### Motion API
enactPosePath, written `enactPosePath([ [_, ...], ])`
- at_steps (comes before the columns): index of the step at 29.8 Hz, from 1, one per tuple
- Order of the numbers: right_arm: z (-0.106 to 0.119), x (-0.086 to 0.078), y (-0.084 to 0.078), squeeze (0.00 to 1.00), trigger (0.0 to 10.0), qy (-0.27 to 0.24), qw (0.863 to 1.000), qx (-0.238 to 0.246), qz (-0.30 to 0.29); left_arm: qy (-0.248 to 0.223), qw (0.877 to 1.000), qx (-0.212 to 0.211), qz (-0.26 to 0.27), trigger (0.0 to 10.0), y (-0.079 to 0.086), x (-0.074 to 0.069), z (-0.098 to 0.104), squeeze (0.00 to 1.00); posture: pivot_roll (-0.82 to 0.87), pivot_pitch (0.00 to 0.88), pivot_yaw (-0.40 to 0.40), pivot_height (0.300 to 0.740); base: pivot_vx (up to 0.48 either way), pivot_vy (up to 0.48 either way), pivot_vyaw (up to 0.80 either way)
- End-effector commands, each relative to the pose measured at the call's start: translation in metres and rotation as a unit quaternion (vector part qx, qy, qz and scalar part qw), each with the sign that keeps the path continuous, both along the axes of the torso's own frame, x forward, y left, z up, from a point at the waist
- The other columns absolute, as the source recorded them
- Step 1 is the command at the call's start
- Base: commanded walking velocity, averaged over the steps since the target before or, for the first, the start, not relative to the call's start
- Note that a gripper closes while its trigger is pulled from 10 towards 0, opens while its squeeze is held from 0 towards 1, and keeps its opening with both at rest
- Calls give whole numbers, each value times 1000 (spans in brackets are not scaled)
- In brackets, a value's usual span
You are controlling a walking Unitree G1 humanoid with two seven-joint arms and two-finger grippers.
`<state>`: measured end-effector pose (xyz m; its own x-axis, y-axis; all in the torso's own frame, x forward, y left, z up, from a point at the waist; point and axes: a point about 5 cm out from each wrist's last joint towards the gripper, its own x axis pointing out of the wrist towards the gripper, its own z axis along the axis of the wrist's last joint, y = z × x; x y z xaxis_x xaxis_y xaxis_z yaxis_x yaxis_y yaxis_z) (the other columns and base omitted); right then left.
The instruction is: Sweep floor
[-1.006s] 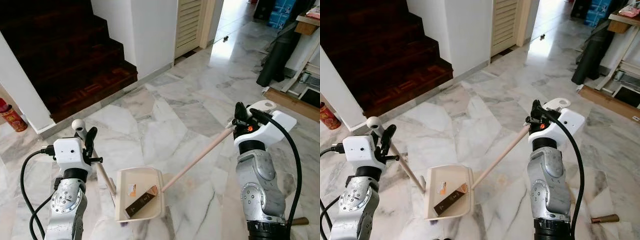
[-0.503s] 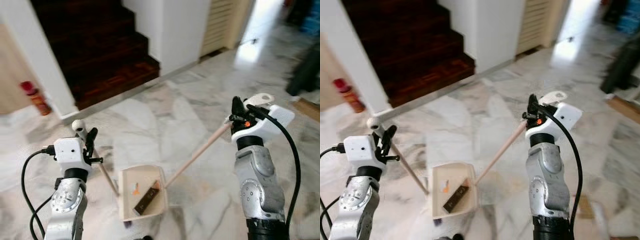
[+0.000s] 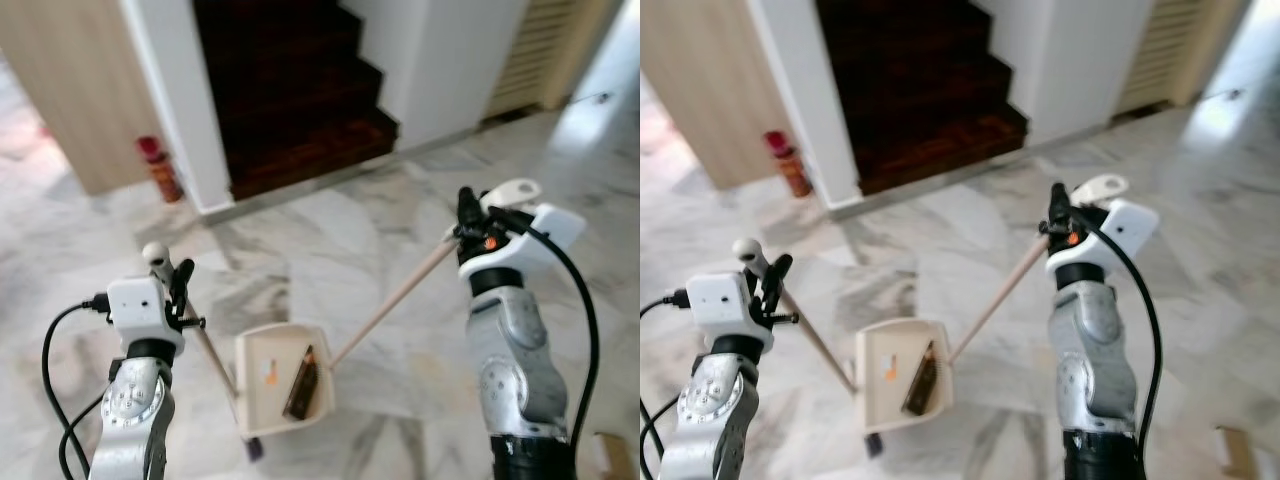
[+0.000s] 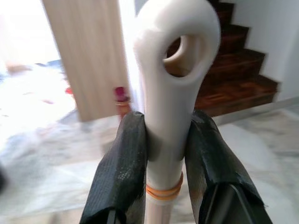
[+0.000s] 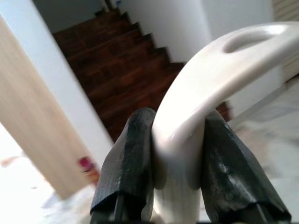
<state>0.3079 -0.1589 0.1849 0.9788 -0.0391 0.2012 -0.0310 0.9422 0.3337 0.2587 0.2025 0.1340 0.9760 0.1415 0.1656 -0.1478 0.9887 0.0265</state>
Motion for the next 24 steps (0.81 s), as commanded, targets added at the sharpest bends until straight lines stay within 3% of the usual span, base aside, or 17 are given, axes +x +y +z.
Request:
enactPosePath([
  [1,8,-2,-3,0,10000,-18,1000,18,-5,-31,999,5,-8,10000,-4,1,13,0,-25,75,5,740,0,371,0],
  [15,9,0,0,0,10000,-24,1000,16,8,-33,999,4,-8,10000,-4,2,13,0,-22,43,7,740,0,371,0],
  [24,11,1,4,0,10000,-27,999,18,14,-35,999,4,-5,10000,-2,3,14,0,-16,53,2,740,0,371,674],
])
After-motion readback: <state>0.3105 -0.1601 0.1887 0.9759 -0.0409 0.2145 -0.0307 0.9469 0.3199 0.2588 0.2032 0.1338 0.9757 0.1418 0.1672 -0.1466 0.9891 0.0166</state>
